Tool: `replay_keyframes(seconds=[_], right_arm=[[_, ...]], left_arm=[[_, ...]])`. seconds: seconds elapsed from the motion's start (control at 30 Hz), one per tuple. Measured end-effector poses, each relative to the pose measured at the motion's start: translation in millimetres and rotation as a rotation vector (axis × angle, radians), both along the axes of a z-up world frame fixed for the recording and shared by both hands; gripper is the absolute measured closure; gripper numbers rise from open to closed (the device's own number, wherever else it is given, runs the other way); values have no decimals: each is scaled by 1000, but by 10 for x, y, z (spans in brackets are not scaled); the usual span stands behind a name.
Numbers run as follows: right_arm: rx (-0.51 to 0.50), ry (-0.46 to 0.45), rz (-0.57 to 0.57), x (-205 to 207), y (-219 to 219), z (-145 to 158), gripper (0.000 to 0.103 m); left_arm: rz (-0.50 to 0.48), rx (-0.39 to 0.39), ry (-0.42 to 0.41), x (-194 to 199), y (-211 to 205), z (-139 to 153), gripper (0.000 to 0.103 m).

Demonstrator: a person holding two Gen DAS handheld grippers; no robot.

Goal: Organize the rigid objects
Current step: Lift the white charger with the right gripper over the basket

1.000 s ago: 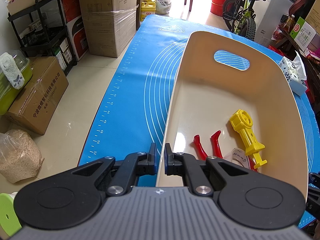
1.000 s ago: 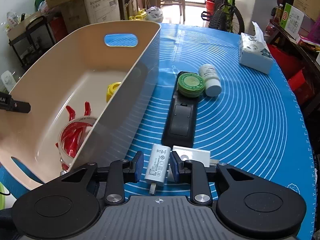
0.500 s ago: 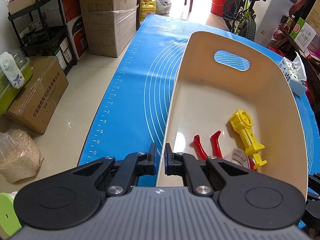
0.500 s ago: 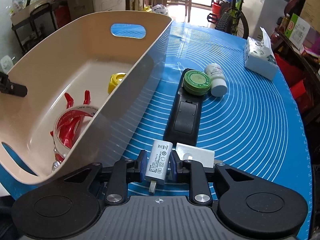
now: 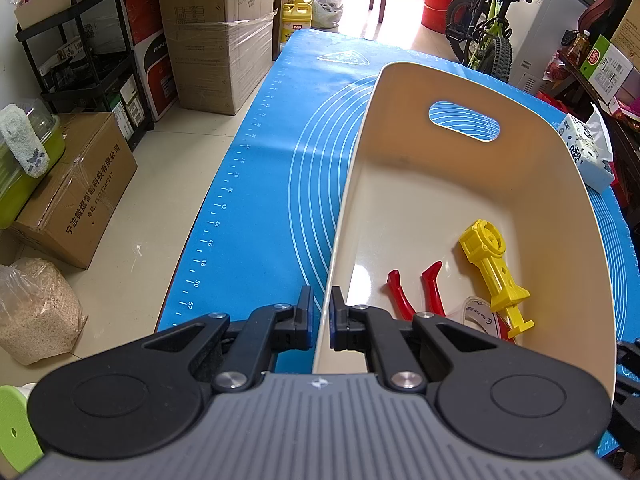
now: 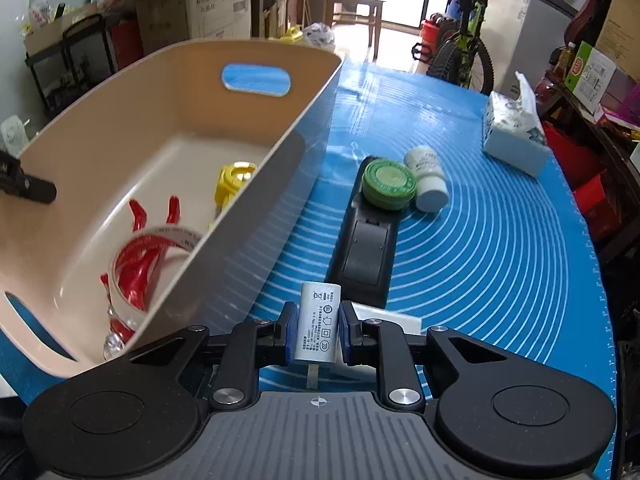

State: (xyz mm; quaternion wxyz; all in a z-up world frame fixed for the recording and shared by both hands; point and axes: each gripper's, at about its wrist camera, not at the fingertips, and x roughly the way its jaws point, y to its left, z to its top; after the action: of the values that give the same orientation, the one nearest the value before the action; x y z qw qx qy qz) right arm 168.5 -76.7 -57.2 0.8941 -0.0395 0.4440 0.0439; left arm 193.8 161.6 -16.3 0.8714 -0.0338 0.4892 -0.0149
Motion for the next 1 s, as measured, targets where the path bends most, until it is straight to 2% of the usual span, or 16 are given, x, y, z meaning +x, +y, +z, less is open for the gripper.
replay_keyframes(seconds=[0.53, 0.77, 1.0], right_arm=[[-23, -129, -69, -11, -194, 390, 73], [-21, -244, -67, 16, -188, 778, 73], [17, -336, -17, 117, 45, 1068, 73]], left_arm=[[0, 0, 0, 1, 1, 1, 92], [0, 0, 0, 0, 1, 2, 92], [0, -1, 1, 1, -1, 1, 92]])
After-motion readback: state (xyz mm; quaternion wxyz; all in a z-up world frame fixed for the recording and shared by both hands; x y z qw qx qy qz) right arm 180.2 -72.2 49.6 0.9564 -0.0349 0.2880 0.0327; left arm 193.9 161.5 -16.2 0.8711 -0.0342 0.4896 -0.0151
